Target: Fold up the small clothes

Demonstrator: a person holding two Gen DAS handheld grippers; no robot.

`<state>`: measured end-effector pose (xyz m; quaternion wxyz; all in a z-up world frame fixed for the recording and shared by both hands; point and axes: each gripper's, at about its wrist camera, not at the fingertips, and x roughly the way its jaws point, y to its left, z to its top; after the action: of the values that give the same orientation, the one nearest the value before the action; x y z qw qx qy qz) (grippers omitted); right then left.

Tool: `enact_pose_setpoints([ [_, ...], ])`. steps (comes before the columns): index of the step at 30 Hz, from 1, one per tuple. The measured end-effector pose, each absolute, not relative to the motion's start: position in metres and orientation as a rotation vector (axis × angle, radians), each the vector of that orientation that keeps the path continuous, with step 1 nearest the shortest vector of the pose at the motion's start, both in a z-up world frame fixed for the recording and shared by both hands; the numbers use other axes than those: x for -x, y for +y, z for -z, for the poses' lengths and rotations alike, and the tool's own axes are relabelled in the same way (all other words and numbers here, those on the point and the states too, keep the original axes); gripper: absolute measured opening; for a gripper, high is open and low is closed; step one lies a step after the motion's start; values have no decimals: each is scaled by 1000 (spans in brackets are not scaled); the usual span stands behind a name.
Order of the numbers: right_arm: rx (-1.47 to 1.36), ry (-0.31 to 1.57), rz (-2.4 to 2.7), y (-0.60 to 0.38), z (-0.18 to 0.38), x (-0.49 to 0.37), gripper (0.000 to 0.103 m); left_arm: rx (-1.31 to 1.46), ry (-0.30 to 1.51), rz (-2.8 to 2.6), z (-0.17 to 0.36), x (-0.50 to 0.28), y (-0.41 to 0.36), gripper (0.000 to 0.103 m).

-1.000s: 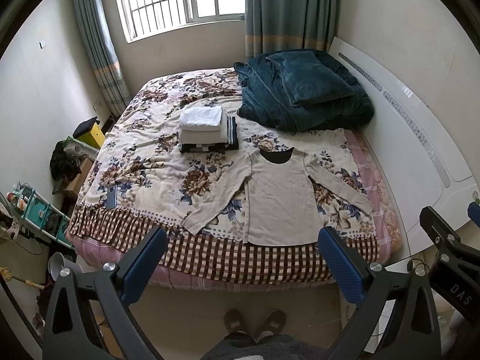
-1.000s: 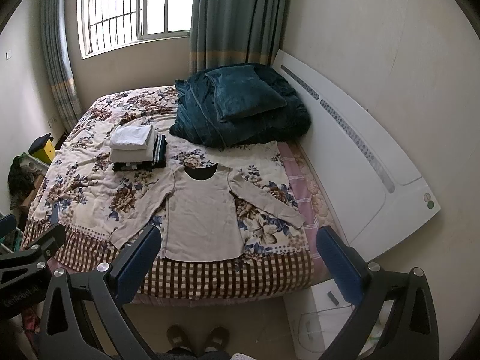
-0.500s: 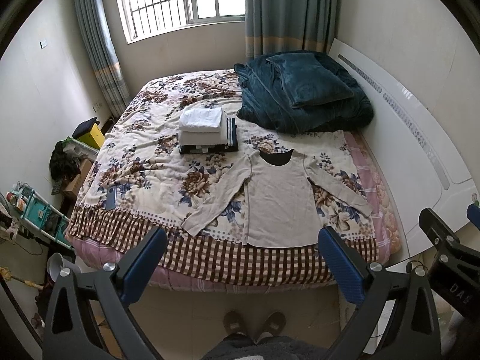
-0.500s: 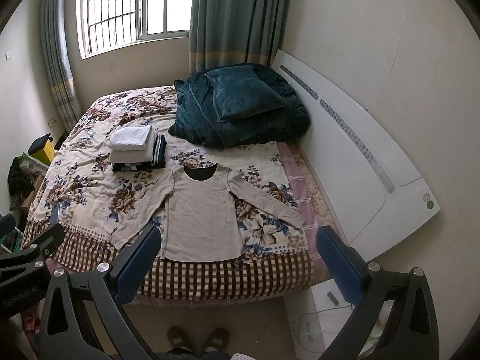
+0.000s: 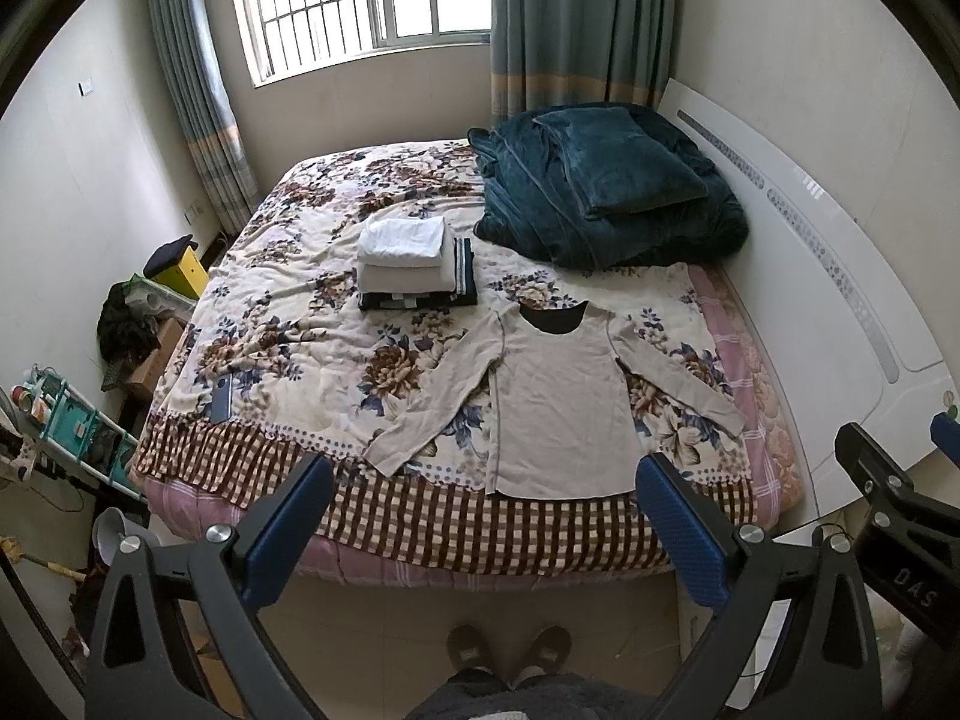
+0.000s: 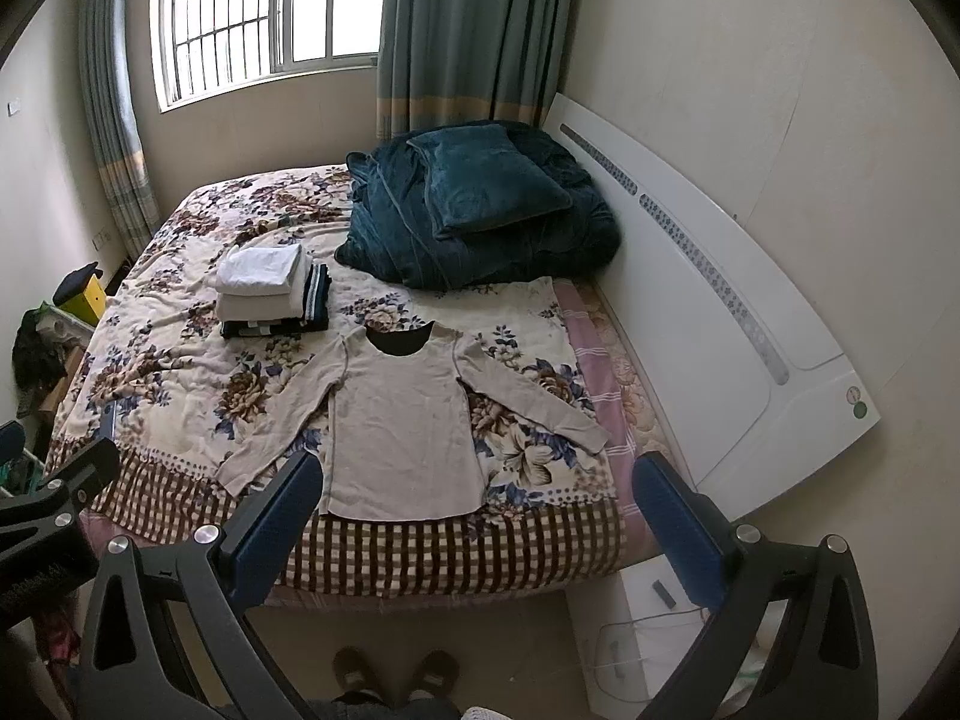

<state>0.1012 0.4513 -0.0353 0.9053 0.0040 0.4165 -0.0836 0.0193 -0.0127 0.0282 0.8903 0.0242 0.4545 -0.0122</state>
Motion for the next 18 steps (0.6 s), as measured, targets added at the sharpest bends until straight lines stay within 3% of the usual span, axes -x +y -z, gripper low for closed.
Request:
enact_pose_setpoints([
  [11, -48, 897, 196, 450, 59, -106, 103, -55, 952, 53, -10, -48, -8, 103],
  [18, -150, 962, 391, 398, 143, -156, 103, -131, 932, 32, 60, -130, -25, 103],
])
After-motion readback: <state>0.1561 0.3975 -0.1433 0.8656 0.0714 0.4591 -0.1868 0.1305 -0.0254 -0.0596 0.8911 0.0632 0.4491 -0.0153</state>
